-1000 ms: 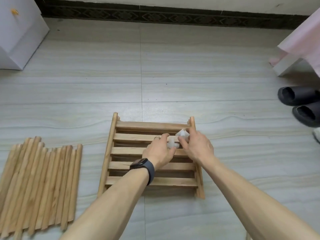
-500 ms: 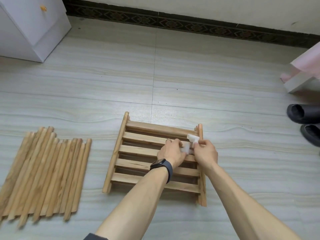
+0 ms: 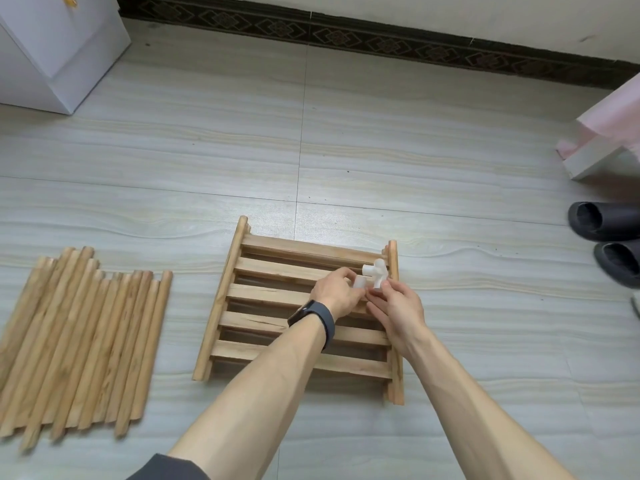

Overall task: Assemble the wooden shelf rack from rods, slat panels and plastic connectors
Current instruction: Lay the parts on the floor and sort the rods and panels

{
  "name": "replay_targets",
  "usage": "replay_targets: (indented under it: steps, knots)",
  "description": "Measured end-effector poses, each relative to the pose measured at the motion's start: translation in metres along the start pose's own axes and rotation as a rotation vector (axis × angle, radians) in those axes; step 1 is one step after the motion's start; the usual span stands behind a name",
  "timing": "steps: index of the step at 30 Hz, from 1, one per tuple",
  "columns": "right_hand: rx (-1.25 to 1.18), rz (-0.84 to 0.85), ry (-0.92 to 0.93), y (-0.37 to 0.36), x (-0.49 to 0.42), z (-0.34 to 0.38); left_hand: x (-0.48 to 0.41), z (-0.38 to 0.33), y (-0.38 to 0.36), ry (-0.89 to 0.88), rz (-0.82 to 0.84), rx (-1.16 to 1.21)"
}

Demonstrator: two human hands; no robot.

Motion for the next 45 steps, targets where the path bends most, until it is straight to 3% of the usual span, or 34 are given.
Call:
replay_targets:
  steps: [5, 11, 16, 21, 26, 31, 33, 38, 41, 45]
  knots:
    - [-0.111, 0.068, -0.051, 0.006, 0.001, 0.001, 0.000, 0.010, 0.009, 0.150, 0.195, 0.269]
    - [0.055, -0.098, 0.104, 0.010, 0.017, -0.001, 0.007, 0.024, 0.039, 0.155, 0.235, 0.365]
    - [0.295, -0.094, 0.158, 0.002, 0.050, -0.006, 0.026, 0.020, 0.088, 0.009, 0.228, 0.195]
    - [0.488, 0.112, 0.248, -0.047, 0.100, 0.005, 0.078, 0.043, 0.168, -0.050, 0.218, -0.058]
    - [0.818, 0.476, 0.364, -0.130, 0.174, 0.020, 0.164, 0.136, 0.243, 0.014, 0.062, -0.058]
    - [1.438, 0.730, 0.660, -0.197, 0.240, -0.010, 0.249, 0.276, 0.260, 0.270, -0.230, 0.561]
    - [1.599, 0.851, 0.698, -0.217, 0.260, -0.045, 0.285, 0.336, 0.253, 0.383, -0.389, 0.701]
    - [1.697, 0.958, 0.585, -0.244, 0.270, -0.144, 0.337, 0.435, 0.231, 0.602, -0.744, 0.696]
    - [1.659, 0.949, 0.448, -0.255, 0.264, -0.197, 0.347, 0.455, 0.235, 0.645, -0.832, 0.618]
    - [1.492, 0.793, 0.296, -0.257, 0.255, -0.245, 0.346, 0.466, 0.248, 0.658, -0.875, 0.546]
Point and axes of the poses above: each hand's wrist, its own x-axis away from the middle knuckle, its own y-axis out of the back of the hand, z = x × y, the point moved 3 cm from there along -x, towards the middle knuckle, and after that the axes turned 2 degrees about -z, right-handed, at the moved point
